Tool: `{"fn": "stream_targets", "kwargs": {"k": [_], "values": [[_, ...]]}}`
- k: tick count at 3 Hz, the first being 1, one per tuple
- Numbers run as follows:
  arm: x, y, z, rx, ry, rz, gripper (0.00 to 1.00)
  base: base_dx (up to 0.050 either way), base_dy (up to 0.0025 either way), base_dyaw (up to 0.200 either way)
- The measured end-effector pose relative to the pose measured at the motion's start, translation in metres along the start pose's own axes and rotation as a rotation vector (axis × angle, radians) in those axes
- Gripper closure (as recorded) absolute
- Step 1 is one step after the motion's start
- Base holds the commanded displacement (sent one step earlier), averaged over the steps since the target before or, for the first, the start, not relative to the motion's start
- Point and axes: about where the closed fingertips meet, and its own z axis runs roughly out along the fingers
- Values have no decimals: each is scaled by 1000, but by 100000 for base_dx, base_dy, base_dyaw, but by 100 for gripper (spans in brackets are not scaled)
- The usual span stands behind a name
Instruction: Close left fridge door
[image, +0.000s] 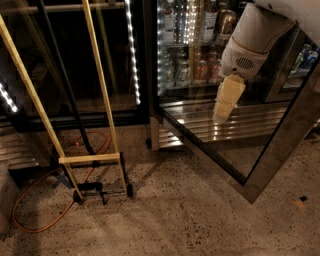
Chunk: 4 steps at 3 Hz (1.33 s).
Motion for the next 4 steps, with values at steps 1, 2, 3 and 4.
{"fn": "stream_targets", "kwargs": {"k": [1,2,3,4], "values": [[0,0,0,0,0,0,0,5005,-4,79],[0,0,0,0,0,0,0,5000,0,-13],[0,0,0,0,0,0,0,4704,-3,64],[0,0,0,0,0,0,0,2392,-215,-17551]]}}
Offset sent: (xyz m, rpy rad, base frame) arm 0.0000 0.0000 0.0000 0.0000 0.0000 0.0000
